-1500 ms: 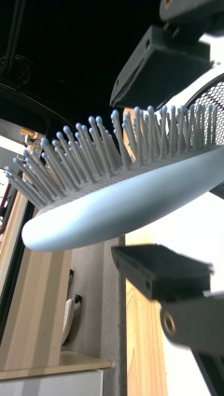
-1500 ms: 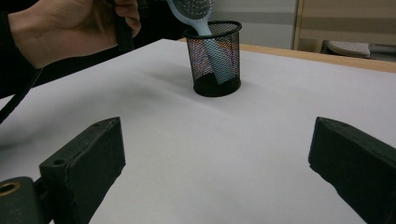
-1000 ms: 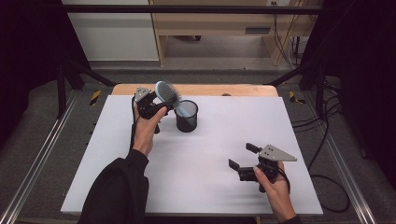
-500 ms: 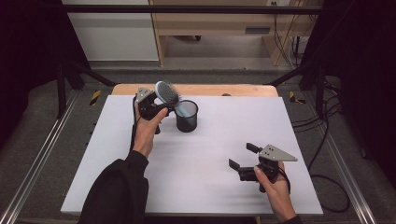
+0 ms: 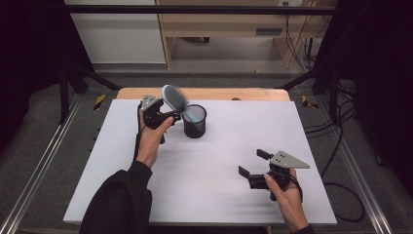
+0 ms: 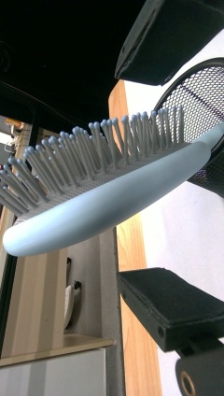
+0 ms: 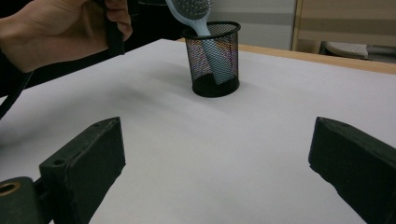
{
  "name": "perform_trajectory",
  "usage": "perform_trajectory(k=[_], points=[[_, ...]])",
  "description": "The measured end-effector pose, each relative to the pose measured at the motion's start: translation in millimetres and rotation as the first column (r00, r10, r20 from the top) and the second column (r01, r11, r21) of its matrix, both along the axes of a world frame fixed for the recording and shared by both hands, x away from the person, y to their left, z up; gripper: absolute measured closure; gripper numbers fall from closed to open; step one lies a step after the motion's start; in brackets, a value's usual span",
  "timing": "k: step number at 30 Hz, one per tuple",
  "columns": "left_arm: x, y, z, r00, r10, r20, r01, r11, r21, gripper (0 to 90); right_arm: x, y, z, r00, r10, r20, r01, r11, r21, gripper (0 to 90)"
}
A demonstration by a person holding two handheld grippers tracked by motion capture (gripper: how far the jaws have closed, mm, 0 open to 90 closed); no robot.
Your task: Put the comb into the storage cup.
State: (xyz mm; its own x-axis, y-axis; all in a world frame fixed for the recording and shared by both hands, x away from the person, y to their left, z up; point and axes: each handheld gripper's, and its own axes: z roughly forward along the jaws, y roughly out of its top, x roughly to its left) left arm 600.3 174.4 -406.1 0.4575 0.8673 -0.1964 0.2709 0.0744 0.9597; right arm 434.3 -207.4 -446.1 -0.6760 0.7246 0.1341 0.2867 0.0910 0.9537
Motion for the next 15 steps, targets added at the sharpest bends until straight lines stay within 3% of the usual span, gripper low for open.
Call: perform_trajectory(k=[15], points=[[-7.6, -1.5, -0.3, 0.9999, -0.006, 0.009, 0.006, 1.0, -0.001, 3.1, 0.5, 0.2, 0.2, 1.0, 0.001, 0.001, -0.001, 1.0, -0.001, 4.1]])
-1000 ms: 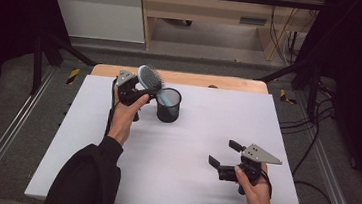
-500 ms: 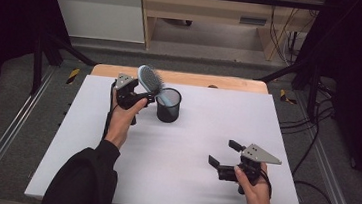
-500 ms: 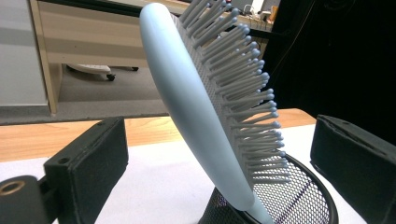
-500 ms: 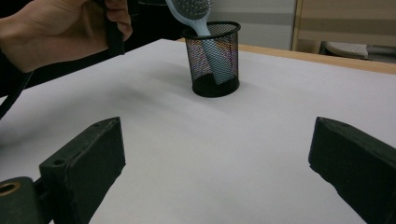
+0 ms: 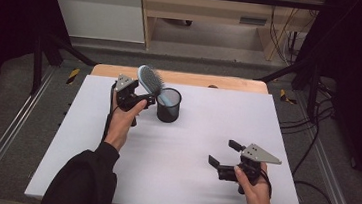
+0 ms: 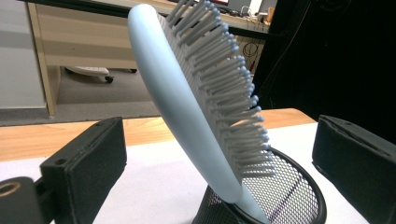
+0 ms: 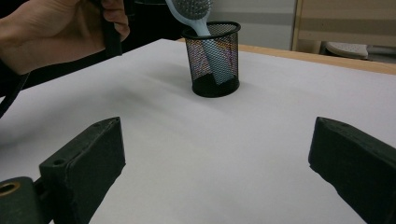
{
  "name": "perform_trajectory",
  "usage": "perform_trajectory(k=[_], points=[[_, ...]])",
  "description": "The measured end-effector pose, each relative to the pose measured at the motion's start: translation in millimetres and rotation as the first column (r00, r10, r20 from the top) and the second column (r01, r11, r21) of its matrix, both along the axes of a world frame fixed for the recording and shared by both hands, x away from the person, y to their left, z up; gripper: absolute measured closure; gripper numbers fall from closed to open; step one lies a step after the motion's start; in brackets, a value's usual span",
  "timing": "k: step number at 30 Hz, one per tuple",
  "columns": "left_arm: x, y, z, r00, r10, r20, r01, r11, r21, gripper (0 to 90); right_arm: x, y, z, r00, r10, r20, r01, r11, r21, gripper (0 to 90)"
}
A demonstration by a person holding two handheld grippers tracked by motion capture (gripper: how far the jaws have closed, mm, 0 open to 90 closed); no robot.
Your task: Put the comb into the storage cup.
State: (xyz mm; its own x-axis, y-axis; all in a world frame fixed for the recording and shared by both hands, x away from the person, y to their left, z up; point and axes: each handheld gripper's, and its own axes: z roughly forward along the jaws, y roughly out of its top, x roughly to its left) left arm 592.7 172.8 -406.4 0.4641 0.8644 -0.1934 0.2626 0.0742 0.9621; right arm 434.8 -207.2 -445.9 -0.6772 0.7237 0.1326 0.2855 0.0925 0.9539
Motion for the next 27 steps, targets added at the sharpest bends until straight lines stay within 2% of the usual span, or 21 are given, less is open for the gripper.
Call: perform_trajectory(k=[13, 27], points=[[-7.1, 5.0, -0.7, 0.9991, 0.033, -0.028, -0.033, 0.9994, -0.011, 3.1, 1.4, 0.7, -2.0, 1.0, 0.001, -0.003, -0.001, 0.9999, -0.017, 4.2], [-21.4, 9.0, 4.7, 0.9995, 0.015, -0.027, -0.015, 0.9999, 0.002, 3.1, 2.6, -1.0, -2.6, 0.9996, -0.028, -0.001, 0.028, 0.9996, 0.003, 4.3]])
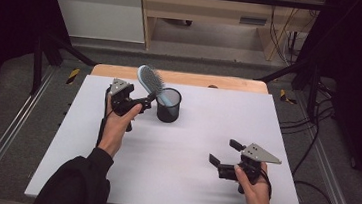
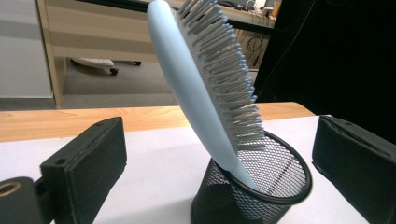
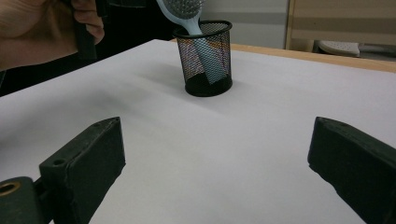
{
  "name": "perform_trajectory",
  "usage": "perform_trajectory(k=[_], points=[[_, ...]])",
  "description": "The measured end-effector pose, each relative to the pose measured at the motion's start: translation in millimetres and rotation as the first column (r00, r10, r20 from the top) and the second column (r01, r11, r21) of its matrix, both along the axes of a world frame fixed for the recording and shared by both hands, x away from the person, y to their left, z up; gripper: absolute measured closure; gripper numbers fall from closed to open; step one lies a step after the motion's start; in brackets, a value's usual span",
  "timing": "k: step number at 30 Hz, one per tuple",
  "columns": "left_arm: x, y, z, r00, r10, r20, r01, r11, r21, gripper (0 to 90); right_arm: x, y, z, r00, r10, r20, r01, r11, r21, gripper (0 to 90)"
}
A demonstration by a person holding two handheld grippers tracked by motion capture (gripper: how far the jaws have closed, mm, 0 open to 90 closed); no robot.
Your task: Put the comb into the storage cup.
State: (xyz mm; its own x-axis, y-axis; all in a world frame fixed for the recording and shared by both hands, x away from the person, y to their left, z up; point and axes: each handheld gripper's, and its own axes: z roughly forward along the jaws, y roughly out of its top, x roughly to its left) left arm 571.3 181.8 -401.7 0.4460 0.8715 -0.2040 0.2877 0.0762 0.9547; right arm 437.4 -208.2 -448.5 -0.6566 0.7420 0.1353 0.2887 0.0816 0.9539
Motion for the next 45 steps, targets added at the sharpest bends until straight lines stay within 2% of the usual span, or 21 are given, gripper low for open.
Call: perform_trajectory(k=[9, 14, 23, 30, 39, 45], points=[[-12.5, -3.1, 0.0, 0.9999, -0.01, 0.007, 0.01, 0.9999, -0.008, 3.0, -5.8, 1.4, 2.7, 0.9999, 0.001, 0.011, 0.0, 1.0, -0.007, 4.1], [-13.2, -2.7, -0.1, 0.9999, -0.015, 0.003, 0.015, 0.9999, 0.004, 3.1, -3.1, -1.9, 1.6, 0.9999, -0.012, 0.004, 0.012, 0.9999, 0.0, 4.1], [-18.6, 0.7, 3.7, 0.9999, -0.01, 0.004, 0.01, 0.9997, 0.021, 3.0, -4.1, -1.6, 3.0, 0.9999, -0.003, 0.011, 0.003, 1.0, 0.004, 4.0], [-27.0, 7.5, 10.4, 0.9997, -0.011, 0.022, 0.01, 0.9999, 0.012, 3.0, -3.5, -1.1, 3.0, 0.9999, -0.003, 0.01, 0.003, 1.0, -0.002, 3.6], [-37.5, 20.6, 13.2, 0.9997, -0.003, 0.023, 0.003, 1.0, -0.008, 3.0, -3.9, -1.0, 3.5, 0.9999, -0.004, 0.016, 0.004, 1.0, -0.007, 3.4], [-47.6, 25.8, 5.9, 0.9998, -0.007, 0.021, 0.008, 0.9996, -0.026, 2.9, -3.3, -1.7, 3.7, 0.9999, -0.005, 0.015, 0.005, 1.0, -0.008, 3.4]])
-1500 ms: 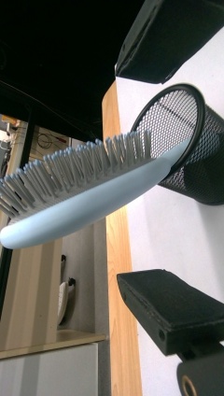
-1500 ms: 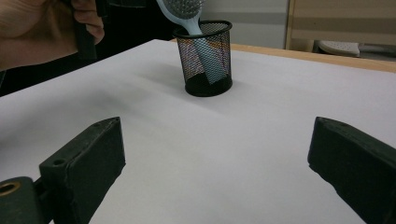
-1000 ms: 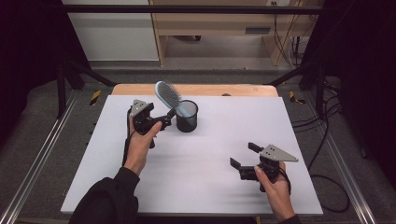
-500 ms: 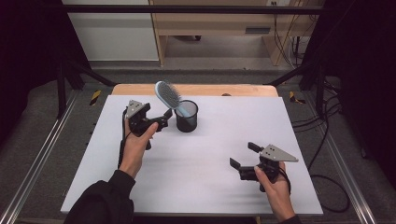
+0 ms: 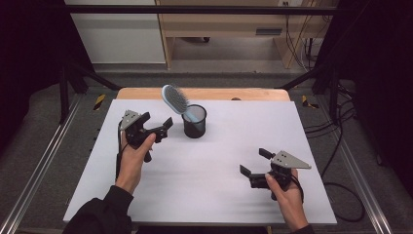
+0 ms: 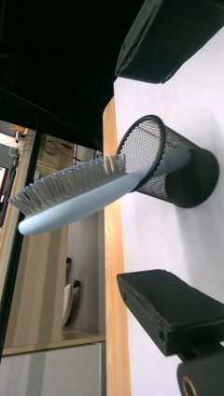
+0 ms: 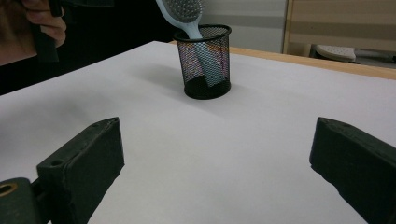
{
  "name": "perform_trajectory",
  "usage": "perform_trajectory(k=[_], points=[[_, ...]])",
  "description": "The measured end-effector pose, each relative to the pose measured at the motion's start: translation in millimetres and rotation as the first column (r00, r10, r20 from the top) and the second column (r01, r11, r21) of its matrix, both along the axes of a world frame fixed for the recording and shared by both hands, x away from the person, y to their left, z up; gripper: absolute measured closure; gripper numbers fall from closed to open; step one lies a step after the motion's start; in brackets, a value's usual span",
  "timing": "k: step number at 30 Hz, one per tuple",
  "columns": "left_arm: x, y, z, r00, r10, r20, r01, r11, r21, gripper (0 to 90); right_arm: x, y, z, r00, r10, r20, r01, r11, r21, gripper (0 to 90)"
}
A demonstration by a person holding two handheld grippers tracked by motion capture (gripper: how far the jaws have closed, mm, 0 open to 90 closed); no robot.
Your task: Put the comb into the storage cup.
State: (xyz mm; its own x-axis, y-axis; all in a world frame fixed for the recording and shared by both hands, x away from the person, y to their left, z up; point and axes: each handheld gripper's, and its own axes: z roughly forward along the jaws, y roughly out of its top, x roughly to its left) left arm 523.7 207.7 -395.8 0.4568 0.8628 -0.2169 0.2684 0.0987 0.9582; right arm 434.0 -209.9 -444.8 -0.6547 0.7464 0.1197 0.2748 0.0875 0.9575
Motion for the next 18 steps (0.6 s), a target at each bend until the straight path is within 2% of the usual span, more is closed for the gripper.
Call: perform_trajectory(k=[3, 7, 10, 18], points=[[-5.1, 4.1, -2.7, 1.0, 0.006, 0.005, -0.006, 1.0, 0.008, 2.9, -0.3, -0.6, 0.1, 1.0, 0.002, 0.001, -0.002, 1.0, 0.0, 3.4], [-14.2, 12.1, -3.5, 0.9989, 0.036, 0.031, -0.036, 0.9993, -0.006, 2.9, -0.4, -1.8, 0.5, 1.0, 0.002, 0.0, -0.002, 1.0, 0.008, 3.4], [-19.8, 18.3, -3.6, 0.9983, 0.047, 0.035, -0.047, 0.9988, -0.011, 2.9, -0.7, -2.7, 0.9, 1.0, 0.0, 0.001, 0.0, 0.9999, 0.012, 3.3], [-31.9, 35.6, 4.6, 0.9973, 0.054, 0.048, -0.054, 0.9985, -0.004, 2.9, -1.6, -1.2, 0.8, 1.0, 0.004, 0.0, -0.004, 1.0, 0.008, 3.1]])
